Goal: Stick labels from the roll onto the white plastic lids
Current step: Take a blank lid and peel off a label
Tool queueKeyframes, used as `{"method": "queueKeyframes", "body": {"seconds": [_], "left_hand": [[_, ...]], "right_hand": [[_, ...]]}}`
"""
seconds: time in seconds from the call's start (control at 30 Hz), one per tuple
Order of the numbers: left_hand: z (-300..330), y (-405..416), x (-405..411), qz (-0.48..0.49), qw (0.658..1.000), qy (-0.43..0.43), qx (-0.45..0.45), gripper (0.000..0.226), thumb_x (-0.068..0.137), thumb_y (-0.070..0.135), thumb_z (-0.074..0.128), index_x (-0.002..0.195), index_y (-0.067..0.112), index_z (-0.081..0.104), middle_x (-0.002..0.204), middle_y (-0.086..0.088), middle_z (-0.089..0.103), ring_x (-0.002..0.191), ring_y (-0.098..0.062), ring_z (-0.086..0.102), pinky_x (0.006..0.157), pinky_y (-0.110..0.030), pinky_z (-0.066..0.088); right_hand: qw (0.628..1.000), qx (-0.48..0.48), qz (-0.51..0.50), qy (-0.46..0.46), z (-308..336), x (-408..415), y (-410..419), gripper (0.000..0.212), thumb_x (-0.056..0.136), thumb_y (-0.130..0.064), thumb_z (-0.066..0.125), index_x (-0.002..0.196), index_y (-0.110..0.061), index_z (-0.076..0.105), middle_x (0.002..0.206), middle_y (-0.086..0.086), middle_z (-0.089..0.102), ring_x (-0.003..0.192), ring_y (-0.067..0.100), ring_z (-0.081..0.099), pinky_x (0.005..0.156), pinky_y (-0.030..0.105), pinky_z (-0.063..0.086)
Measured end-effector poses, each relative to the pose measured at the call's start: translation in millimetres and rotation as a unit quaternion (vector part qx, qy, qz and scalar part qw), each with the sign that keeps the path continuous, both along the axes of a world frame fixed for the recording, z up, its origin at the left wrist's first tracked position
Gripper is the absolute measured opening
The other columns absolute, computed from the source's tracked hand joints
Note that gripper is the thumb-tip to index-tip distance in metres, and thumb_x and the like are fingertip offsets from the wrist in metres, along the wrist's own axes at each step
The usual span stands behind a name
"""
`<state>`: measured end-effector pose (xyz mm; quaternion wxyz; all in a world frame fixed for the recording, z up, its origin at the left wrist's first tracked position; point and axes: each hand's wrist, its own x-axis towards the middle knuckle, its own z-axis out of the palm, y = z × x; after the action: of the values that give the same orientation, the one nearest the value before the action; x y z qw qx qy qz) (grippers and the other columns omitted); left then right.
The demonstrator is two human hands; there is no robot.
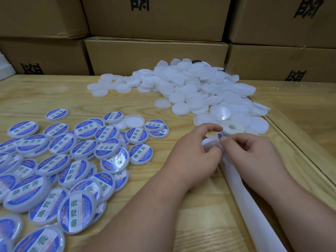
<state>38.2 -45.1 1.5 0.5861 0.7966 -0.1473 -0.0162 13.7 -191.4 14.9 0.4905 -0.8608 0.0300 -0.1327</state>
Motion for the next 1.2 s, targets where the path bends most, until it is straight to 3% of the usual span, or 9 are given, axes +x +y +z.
{"method": "queueKeyframes", "body": {"seconds": [0.1,0.2,0.27,0.37,0.47,0.67,0.83,1.0,1.2], "left_hand": [[-0.3,0.2,0.8,0.016,1.0,0.002,-0.011,0.04,0.082,0.026,0.055,0.113,0.052,0.056,0.064,0.019,0.066,0.048,-0.003,0.053,0.051,-0.017,0.043],[-1.5,-0.4,4.1,0.044,0.999,-0.002,-0.009,0.038,0.086,0.031,0.059,0.115,0.055,0.055,0.109,0.008,0.073,0.095,-0.009,0.067,0.082,-0.029,0.055],[-0.8,0.2,4.4,0.049,0.999,0.0,-0.005,0.036,0.087,0.036,0.063,0.116,0.055,0.055,0.116,0.006,0.071,0.111,-0.011,0.063,0.092,-0.031,0.053],[0.1,0.5,3.0,0.034,0.999,0.004,-0.021,0.035,0.086,0.039,0.069,0.117,0.052,0.057,0.098,0.016,0.073,0.093,0.001,0.062,0.077,-0.023,0.05],[1.6,0.9,1.9,0.02,0.999,0.011,-0.041,0.037,0.087,0.037,0.073,0.117,0.051,0.057,0.089,0.02,0.072,0.069,0.002,0.061,0.062,-0.021,0.048],[0.0,2.7,3.3,0.021,1.0,-0.003,-0.024,0.04,0.087,0.026,0.071,0.118,0.048,0.058,0.092,0.021,0.071,0.08,0.002,0.065,0.067,-0.01,0.049],[-2.3,2.1,5.2,0.048,0.999,-0.013,-0.015,0.035,0.089,0.023,0.061,0.113,0.048,0.059,0.099,0.012,0.073,0.085,-0.003,0.067,0.077,-0.022,0.056],[-0.4,2.0,2.3,0.032,0.999,-0.004,-0.027,0.03,0.087,0.031,0.07,0.11,0.047,0.061,0.087,0.015,0.073,0.074,0.002,0.064,0.067,-0.015,0.052],[1.9,4.3,1.8,0.041,0.999,-0.009,-0.016,0.025,0.088,0.032,0.07,0.107,0.047,0.063,0.091,0.014,0.073,0.089,-0.002,0.066,0.081,-0.027,0.057]], "right_hand": [[1.0,-0.003,0.025,0.02,-0.2,0.8,-0.8,0.016,0.087,-0.029,0.065,0.076,-0.02,0.073,0.057,-0.003,0.063,0.047,0.002,0.047,0.047,0.014,0.036],[0.999,-0.011,0.025,0.017,-2.9,2.2,-4.4,0.015,0.087,-0.019,0.064,0.074,-0.017,0.07,0.046,-0.012,0.051,0.042,0.004,0.041,0.044,0.012,0.033],[0.999,-0.01,0.025,0.019,-4.4,2.9,-5.5,0.015,0.088,-0.018,0.064,0.074,-0.015,0.069,0.045,-0.013,0.047,0.041,0.004,0.039,0.043,0.014,0.033],[0.999,0.003,0.038,0.019,-3.8,2.3,-4.1,0.015,0.088,-0.019,0.063,0.075,-0.017,0.07,0.047,-0.01,0.052,0.044,0.004,0.04,0.045,0.015,0.032],[0.998,0.014,0.061,0.024,-1.2,0.7,-0.8,0.017,0.086,-0.021,0.06,0.079,-0.025,0.074,0.071,0.005,0.073,0.06,0.026,0.057,0.061,0.034,0.047],[0.997,0.006,0.073,0.023,-4.2,1.8,-1.6,0.015,0.09,-0.016,0.061,0.078,-0.019,0.071,0.049,-0.011,0.045,0.044,0.006,0.035,0.043,0.014,0.03],[0.997,-0.002,0.068,0.02,-4.1,1.2,-2.7,0.016,0.085,-0.009,0.056,0.08,-0.018,0.069,0.054,-0.004,0.048,0.044,0.008,0.035,0.041,0.016,0.03],[0.997,0.0,0.073,0.017,-2.6,0.8,-2.3,0.014,0.085,-0.02,0.06,0.075,-0.013,0.067,0.049,-0.01,0.047,0.043,0.005,0.036,0.043,0.015,0.031],[0.995,0.002,0.094,0.025,-2.3,-0.2,-2.7,0.016,0.09,-0.02,0.06,0.079,-0.017,0.072,0.052,-0.005,0.049,0.047,0.01,0.039,0.046,0.022,0.032]]}}
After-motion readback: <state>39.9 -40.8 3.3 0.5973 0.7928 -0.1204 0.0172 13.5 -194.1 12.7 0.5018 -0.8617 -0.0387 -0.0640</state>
